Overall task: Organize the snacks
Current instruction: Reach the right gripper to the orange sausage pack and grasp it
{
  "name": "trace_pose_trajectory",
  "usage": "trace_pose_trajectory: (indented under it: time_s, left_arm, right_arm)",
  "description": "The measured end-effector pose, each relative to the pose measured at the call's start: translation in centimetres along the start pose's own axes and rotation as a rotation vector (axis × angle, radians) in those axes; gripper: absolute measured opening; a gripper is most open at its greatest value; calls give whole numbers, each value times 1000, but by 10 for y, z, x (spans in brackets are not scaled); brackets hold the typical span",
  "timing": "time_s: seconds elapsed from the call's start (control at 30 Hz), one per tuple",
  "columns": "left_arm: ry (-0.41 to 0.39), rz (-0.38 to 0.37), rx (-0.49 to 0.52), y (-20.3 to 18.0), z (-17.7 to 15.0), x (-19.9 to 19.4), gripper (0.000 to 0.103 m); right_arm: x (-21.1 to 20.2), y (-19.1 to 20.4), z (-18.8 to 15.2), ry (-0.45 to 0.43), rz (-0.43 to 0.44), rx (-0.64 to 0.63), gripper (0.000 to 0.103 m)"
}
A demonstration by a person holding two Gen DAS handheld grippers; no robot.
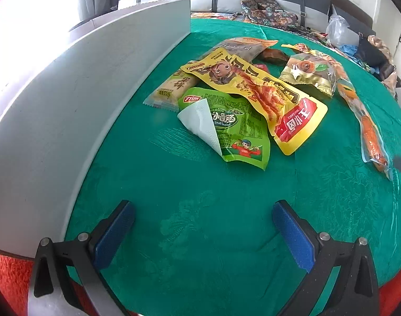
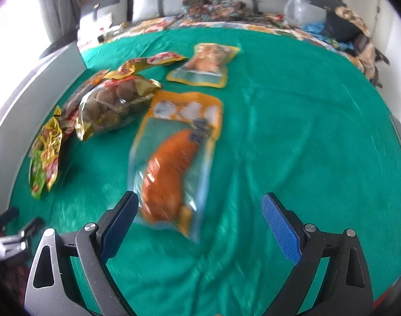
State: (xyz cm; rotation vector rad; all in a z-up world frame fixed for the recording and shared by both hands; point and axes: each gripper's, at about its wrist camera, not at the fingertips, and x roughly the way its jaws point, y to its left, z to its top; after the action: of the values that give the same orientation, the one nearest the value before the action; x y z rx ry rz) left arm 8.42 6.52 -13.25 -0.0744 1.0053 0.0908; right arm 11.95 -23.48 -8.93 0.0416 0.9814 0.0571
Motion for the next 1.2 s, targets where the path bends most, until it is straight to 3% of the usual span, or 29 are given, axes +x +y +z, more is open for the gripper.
trace_pose_trajectory:
  time_s: [0.1,0.23,0.33,0.43,0.53,0.63,0.67,0.73,0.83,0.93,1.1,1.2]
  left_arm:
    - [24,-21,-11,2,5,1,103]
    - [13,-209,-171,27,13,-7,103]
    - [9,-263,-260,40,29,-8,102]
    - [3,-226,-262,38,57,-5,102]
    - [11,-150,-210,28,91,10,102]
    - [69,-74,-215,29,108,35,99]
    - [103,-39,-232,31,110,44,93]
    - [133,1,-257,36,105,51,91]
    - [137,58,-182,34,90,46,92]
    - [146,45,-100,34,75,36,92]
    - [191,-88,-18,41,72,17,92]
    - [179,-90,-24,43,73,1,94]
  right_arm:
    - [5,-15,-11,17,-32,48,96]
    - [18,-26,-4,34,-68,35,97]
    - [21,-22,-3,6,-71,-35,98]
    - [17,-24,-12,-63,-58,-51,98]
    - [16,-24,-14,-65,-57,-52,98]
    - [18,-23,-12,-66,-54,-53,98]
    - [17,-24,-13,-66,-54,-53,98]
    - [18,-24,-13,-66,-54,-53,98]
    - [17,-24,-13,-66,-54,-53,98]
    - [18,-24,-13,-67,-53,-53,98]
    - [18,-24,-14,-69,-55,-56,98]
    - [18,-24,-14,-69,-56,-55,98]
